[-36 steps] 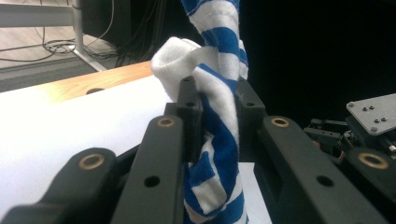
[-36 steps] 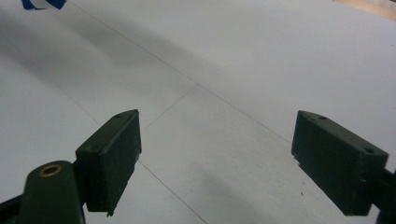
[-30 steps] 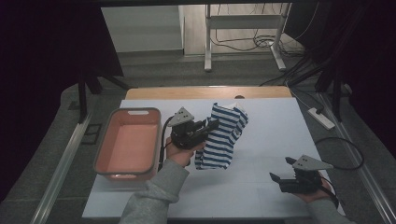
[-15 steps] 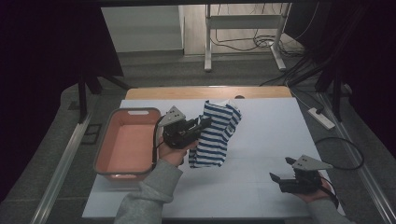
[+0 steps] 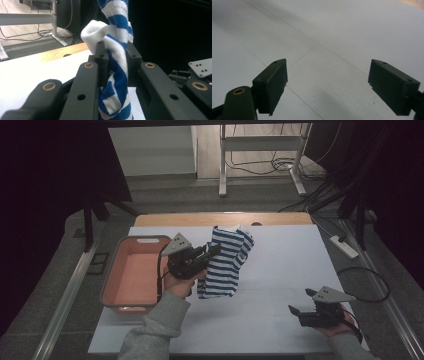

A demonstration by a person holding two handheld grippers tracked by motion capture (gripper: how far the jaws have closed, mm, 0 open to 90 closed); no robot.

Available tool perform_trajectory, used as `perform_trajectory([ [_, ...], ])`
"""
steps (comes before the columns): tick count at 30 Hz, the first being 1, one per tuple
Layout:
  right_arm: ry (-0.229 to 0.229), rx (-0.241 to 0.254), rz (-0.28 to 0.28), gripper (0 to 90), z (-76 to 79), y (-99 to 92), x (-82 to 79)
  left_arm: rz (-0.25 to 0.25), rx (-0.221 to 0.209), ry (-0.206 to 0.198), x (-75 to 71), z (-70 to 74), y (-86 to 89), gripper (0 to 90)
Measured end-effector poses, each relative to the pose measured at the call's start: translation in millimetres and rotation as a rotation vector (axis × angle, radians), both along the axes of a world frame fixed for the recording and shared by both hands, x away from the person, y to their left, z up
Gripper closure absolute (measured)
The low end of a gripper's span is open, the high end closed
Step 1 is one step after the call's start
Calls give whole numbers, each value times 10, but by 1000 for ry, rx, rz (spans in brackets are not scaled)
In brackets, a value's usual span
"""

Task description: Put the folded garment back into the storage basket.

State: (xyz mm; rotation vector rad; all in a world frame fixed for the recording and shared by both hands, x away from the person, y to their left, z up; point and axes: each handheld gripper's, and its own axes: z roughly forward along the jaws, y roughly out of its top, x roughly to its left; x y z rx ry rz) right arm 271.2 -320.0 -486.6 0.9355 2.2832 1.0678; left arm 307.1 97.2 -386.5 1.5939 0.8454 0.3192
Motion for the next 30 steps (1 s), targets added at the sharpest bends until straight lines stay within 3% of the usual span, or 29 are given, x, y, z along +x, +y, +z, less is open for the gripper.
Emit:
perform_trajectory([
  [30,0,-4,-3,164,1,0,-1,45,-19,-18,-80,88,276,767],
])
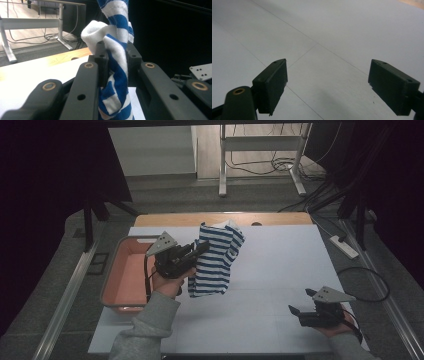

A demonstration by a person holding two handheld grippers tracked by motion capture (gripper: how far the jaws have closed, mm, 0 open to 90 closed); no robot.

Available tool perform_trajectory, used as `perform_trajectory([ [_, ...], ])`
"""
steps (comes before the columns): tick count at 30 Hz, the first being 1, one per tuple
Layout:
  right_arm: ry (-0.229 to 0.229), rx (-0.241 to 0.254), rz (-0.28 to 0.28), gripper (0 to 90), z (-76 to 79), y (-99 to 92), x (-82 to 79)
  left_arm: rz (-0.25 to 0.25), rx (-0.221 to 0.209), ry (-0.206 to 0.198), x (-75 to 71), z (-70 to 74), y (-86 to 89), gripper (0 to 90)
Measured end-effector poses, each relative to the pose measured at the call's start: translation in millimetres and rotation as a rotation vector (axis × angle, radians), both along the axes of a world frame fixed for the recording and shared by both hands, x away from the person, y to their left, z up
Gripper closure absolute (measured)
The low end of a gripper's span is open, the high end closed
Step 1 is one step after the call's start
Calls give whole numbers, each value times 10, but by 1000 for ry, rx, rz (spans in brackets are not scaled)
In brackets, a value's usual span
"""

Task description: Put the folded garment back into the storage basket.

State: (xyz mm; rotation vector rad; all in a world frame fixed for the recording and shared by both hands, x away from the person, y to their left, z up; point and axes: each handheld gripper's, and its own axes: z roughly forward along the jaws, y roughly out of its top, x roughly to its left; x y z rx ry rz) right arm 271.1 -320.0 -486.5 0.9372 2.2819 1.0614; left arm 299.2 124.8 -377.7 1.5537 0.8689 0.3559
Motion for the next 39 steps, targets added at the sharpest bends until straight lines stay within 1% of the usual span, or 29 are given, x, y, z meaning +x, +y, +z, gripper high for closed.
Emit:
perform_trajectory([
  [8,0,-1,-1,164,-2,1,2,17,-9,-1,-22,22,88,767],
  [13,1,-1,-1,164,-3,0,2,32,-20,-4,-42,45,182,767],
  [21,2,-2,-2,164,-5,1,3,52,-23,-4,-67,65,283,767],
  [30,3,-4,-5,165,-6,0,4,85,-35,-5,-100,41,435,767],
  [36,3,-8,-5,164,-7,0,5,95,-42,-8,-118,45,504,768],
  [39,2,-8,-6,165,-7,0,5,101,-39,-9,-131,48,549,768],
])
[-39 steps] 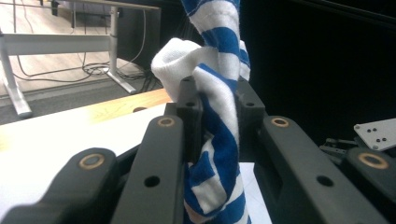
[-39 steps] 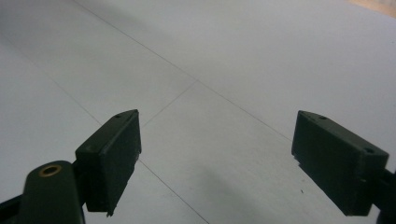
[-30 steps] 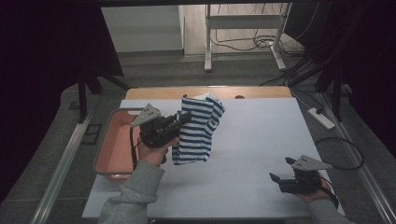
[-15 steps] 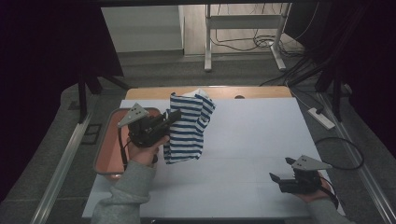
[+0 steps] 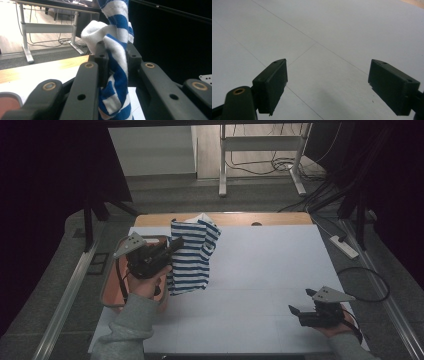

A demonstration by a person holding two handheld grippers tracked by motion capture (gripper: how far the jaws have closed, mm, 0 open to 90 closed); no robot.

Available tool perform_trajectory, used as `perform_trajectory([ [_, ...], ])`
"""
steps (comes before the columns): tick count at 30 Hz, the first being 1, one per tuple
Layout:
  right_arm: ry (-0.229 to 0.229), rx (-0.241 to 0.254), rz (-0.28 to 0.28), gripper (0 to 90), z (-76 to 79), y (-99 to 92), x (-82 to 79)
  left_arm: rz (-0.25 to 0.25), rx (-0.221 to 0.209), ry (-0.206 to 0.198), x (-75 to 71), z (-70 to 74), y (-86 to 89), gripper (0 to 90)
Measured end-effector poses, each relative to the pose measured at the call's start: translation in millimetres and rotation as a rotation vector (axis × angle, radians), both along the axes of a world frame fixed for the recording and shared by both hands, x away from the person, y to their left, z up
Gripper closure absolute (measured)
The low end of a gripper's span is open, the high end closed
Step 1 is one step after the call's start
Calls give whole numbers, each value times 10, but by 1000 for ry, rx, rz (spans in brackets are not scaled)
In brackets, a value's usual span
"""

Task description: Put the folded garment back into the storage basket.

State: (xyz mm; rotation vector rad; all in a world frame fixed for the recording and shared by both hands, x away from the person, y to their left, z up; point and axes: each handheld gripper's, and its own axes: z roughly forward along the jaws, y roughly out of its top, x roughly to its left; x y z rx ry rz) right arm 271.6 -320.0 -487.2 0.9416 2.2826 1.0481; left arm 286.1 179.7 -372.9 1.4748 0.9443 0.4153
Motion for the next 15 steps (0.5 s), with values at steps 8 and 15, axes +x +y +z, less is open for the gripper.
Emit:
perform_trajectory([
  [8,0,0,-2,166,1,-2,0,18,4,-4,-19,31,81,769],
  [15,2,-3,-2,166,-1,-1,2,44,-3,-5,-39,46,191,769],
])
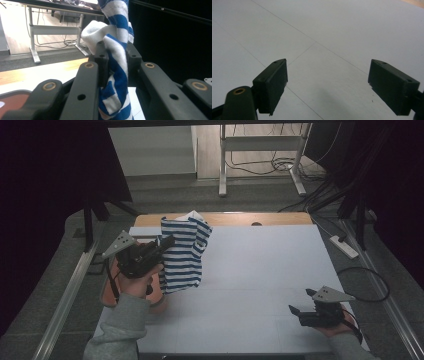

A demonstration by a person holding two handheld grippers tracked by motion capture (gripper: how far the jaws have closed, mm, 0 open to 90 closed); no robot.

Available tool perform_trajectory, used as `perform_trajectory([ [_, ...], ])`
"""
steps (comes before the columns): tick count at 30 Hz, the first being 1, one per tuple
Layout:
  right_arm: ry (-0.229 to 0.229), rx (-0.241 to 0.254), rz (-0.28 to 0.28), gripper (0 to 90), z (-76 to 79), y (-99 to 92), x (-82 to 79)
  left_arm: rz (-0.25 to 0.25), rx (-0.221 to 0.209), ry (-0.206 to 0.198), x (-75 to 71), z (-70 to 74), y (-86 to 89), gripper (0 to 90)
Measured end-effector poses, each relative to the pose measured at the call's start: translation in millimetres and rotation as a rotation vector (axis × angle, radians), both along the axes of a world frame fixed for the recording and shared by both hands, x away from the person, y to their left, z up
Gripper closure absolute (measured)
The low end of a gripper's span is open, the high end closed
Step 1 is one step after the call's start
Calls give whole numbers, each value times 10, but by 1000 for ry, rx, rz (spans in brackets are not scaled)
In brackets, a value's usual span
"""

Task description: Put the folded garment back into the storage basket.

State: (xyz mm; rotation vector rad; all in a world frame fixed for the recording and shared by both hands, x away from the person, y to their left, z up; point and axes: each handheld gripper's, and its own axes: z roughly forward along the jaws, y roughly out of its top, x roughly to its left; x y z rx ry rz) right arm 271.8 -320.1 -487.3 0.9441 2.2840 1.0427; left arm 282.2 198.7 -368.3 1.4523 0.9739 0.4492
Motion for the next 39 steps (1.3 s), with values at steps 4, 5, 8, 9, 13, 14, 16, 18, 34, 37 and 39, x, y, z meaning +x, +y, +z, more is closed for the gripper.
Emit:
perform_trajectory([
  [4,-1,2,-2,166,1,-1,-1,10,-2,3,-14,5,55,768],
  [5,-2,3,-2,166,1,0,-1,13,-2,3,-19,10,69,769],
  [8,-2,3,-2,166,2,0,-1,28,-3,-3,-42,39,141,769],
  [9,-2,2,-2,166,2,0,0,28,-3,-3,-42,39,141,769],
  [13,-2,2,-2,166,1,1,-1,45,1,-6,-70,63,220,769],
  [14,-2,1,-2,166,2,1,-1,50,0,-7,-77,69,239,769],
  [16,0,0,-3,166,2,0,0,61,3,-9,-99,87,299,768],
  [18,0,1,-3,166,2,0,0,66,0,-9,-106,93,317,769],
  [34,4,-4,-6,166,-8,1,6,143,-4,8,-137,70,609,768],
  [37,2,-3,-6,167,-5,1,3,147,-1,9,-148,66,635,769],
  [39,2,-2,-7,167,-6,0,2,150,4,10,-157,60,661,768],
])
